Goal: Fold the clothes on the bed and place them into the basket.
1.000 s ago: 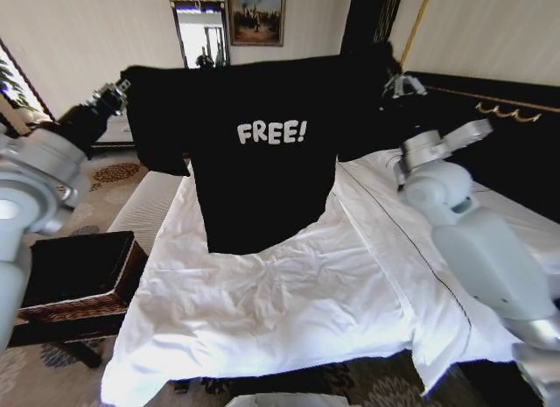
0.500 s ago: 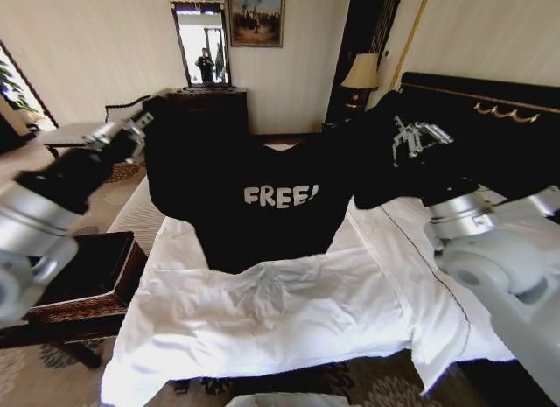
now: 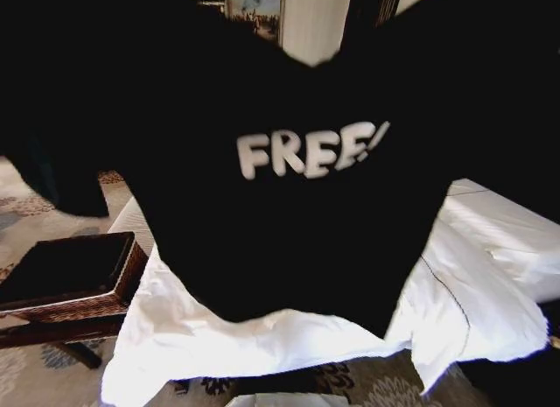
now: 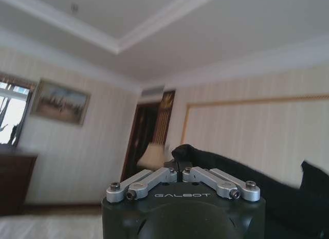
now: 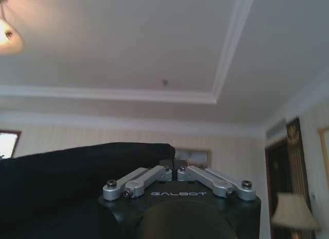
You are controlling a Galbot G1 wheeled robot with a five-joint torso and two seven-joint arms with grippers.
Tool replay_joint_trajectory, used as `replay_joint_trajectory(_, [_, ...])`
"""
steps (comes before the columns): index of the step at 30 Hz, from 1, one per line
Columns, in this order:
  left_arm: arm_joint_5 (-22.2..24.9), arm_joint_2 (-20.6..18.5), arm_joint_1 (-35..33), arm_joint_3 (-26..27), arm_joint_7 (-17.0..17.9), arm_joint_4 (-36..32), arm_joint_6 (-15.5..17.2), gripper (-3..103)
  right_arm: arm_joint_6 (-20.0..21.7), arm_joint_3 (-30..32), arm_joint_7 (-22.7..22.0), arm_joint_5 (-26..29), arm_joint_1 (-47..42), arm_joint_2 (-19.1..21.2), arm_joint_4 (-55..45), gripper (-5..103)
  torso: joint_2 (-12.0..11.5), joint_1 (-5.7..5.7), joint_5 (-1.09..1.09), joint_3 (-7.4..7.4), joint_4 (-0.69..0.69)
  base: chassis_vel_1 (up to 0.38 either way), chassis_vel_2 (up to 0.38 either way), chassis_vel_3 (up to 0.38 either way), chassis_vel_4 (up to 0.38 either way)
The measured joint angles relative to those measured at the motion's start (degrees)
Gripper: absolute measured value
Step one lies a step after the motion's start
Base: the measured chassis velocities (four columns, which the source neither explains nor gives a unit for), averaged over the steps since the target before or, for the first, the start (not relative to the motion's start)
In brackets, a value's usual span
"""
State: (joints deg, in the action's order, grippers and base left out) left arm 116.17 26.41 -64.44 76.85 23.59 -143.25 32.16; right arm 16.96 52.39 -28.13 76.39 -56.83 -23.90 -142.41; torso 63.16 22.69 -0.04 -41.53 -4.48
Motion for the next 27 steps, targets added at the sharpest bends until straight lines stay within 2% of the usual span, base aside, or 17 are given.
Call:
replay_joint_trajectory(1, [-6.8,1.8,-0.5,-6.7,-0.4,1.1,1.5,0,1.0,-6.5,-0.6,-2.9,-0.1,-2.0,2.3,0,0.0,0.01,-0.02,0.00,0.02,0.000,0.000,0.000,0.000])
replay_joint_trajectory(2, [-18.5,4.9,-0.5,-18.4,-2.2,4.0,3.0,0,2.3,-18.2,-0.9,-8.9,-0.1,-6.1,7.5,0,0.0,0.03,0.07,-0.03,0.05,0.000,0.000,0.000,0.000])
replay_joint_trajectory(4, [-29.8,8.1,0.1,-29.9,-4.1,7.8,3.7,0,3.1,-27.3,-0.9,-13.1,0.2,-9.8,12.2,0,0.0,0.04,0.06,-0.03,0.04,0.000,0.000,0.000,0.000])
replay_joint_trajectory(5, [-33.8,9.2,0.4,-34.3,-5.0,9.6,3.9,0,3.4,-30.1,-1.1,-14.1,0.3,-11.2,13.8,0,0.0,0.04,0.04,-0.03,0.02,0.000,0.000,0.000,0.000])
replay_joint_trajectory(6, [-33.8,9.2,0.4,-34.3,-5.0,9.6,3.9,0,3.4,-30.1,-1.1,-14.1,0.3,-11.2,13.8,0,0.0,0.04,0.04,-0.03,0.02,0.000,0.000,0.000,0.000])
replay_joint_trajectory(7, [-41.1,11.7,1.1,-42.6,-6.8,14.1,4.0,0,4.1,-36.5,-1.5,-16.0,0.5,-14.7,18.6,0,0.0,0.05,0.05,-0.03,0.00,0.000,0.000,0.000,0.000])
replay_joint_trajectory(8, [-44.9,13.4,1.6,-47.0,-7.9,17.5,4.0,0,4.6,-39.3,-1.6,-16.9,0.6,-16.7,21.3,0,0.0,0.05,0.07,-0.03,0.00,0.000,0.000,0.000,0.000])
replay_joint_trajectory(11, [-52.8,18.4,2.6,-55.4,-9.5,26.2,2.0,0,5.0,-45.0,-1.7,-20.5,1.2,-21.5,29.5,0,0.0,0.03,0.02,-0.01,0.02,0.000,0.000,0.000,0.000])
replay_joint_trajectory(12, [-52.8,18.4,2.6,-55.4,-9.5,26.2,2.0,0,5.0,-45.0,-1.7,-20.5,1.2,-21.5,29.5,0,0.0,0.03,0.02,-0.01,0.02,0.000,0.000,0.000,0.000])
replay_joint_trajectory(14, [-57.9,22.6,2.9,-59.1,-10.5,31.5,0.2,0,4.7,-47.5,-1.2,-23.8,1.8,-23.9,34.8,0,0.0,0.02,0.02,-0.01,0.03,0.000,0.000,0.000,0.000])
replay_joint_trajectory(16, [-60.0,25.3,3.1,-60.4,-10.9,34.5,-0.9,0,4.1,-48.6,-0.8,-25.4,2.3,-25.0,37.4,0,0.0,0.01,0.02,-0.01,0.02,0.000,0.000,0.000,0.000])
replay_joint_trajectory(17, [-60.0,25.3,3.1,-60.4,-10.9,34.5,-0.9,0,4.1,-48.6,-0.8,-25.4,2.3,-25.0,37.4,0,0.0,0.01,0.02,-0.01,0.02,0.000,0.000,0.000,0.000])
replay_joint_trajectory(18, [-61.2,27.9,3.4,-60.8,-11.2,37.0,-2.0,0,3.3,-49.7,-0.4,-27.1,2.9,-26.2,40.0,0,0.0,0.02,0.04,-0.01,0.01,0.000,0.000,0.000,0.000])
replay_joint_trajectory(20, [-61.7,30.4,4.0,-60.6,-11.2,40.1,-3.0,0,1.7,-50.7,0.7,-29.8,4.1,-27.7,43.8,0,0.0,0.02,0.04,0.00,0.01,0.000,0.000,0.000,0.000])
replay_joint_trajectory(24, [-62.4,32.7,5.0,-60.1,-11.1,44.0,-4.1,0,-0.2,-51.9,1.9,-32.0,6.2,-29.7,48.9,0,0.0,0.01,0.05,0.00,0.02,0.000,0.000,0.000,0.000])
replay_joint_trajectory(27, [-63.2,34.4,6.0,-59.8,-10.8,47.6,-5.2,0,-3.2,-52.8,3.5,-34.2,8.8,-31.7,54.7,0,0.0,0.01,0.04,0.00,0.03,0.000,0.000,0.000,0.000])
